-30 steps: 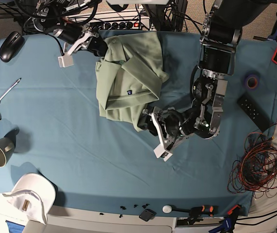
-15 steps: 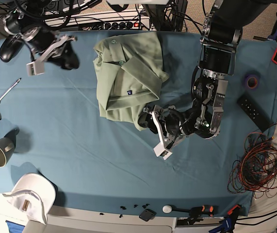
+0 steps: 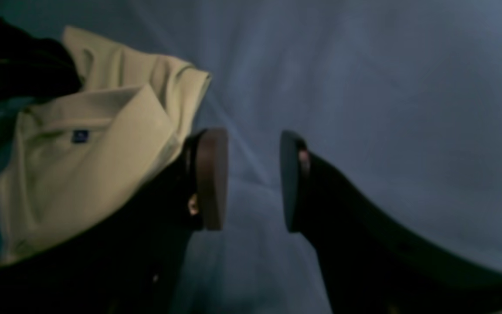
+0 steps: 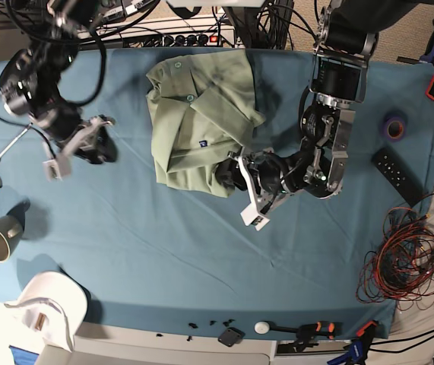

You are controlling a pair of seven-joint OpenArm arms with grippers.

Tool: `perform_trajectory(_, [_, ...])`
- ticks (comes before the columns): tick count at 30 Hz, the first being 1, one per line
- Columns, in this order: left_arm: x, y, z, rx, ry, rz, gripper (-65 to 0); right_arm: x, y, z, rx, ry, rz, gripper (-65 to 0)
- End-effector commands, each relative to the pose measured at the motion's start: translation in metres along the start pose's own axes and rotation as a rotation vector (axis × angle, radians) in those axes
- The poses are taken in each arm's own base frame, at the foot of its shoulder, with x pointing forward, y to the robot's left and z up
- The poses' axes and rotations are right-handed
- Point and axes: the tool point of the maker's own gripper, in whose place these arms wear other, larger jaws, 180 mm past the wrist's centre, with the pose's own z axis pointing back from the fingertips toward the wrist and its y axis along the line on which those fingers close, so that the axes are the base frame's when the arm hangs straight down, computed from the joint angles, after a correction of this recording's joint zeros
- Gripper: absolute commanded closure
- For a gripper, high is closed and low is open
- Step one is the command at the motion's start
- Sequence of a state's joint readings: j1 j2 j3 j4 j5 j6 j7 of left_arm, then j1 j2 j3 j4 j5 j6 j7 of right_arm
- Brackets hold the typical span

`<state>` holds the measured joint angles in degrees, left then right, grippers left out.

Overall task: Fold the T-shirt properly
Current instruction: 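Release the shirt and reposition the left gripper beside the shirt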

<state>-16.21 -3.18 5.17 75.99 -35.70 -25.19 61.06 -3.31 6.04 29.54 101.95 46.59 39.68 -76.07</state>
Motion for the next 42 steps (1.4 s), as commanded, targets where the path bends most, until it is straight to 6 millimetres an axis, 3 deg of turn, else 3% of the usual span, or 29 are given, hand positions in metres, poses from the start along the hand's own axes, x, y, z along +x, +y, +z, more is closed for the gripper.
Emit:
perform_trajectory(1, [0.019, -0.005, 0.004, -0.014, -0.049, -0.025, -30.1, 0.019, 0.006, -0.007, 0.054, -0.045, 0.007, -20.7])
perform_trajectory(6, [0.027, 0.003, 0.006, 0.028, -0.08, -0.049, -30.1, 0.034, 0.035, -0.051, 0.282, -0.015, -0.081, -20.6])
perform_trajectory(12, [0.035, 0.019, 0.009, 0.118, -0.088, -0.094, -30.1, 0.048, 0.062, -0.071, 0.4, -0.004, -0.072, -20.6])
perform_trajectory(21, [0.041, 0.085, 0.04, 0.417, -0.081, -0.093, -30.1, 0.048, 0.068, -0.073, 0.414, 0.007, -0.058, -20.6])
perform_trajectory(26, [0.037, 0.108, 0.061, 0.475, -0.062, -0.093, -30.1, 0.048, 0.068, -0.073, 0.415, 0.006, -0.058, -20.6])
perform_trajectory(31, [0.024, 0.115, 0.069, 0.453, -0.019, -0.06, -30.1, 0.042, 0.062, -0.072, 0.398, 0.025, -0.057, -20.7])
perform_trajectory(37, [0.021, 0.119, 0.073, 0.46, -0.013, -0.061, -30.1, 0.03, 0.044, -0.061, 0.366, 0.055, -0.054, -20.7])
perform_trajectory(42, [0.023, 0.114, 0.071, 0.43, -0.029, -0.046, -30.1, 0.033, 0.053, -0.05, 0.45, -0.002, -0.107, -20.7])
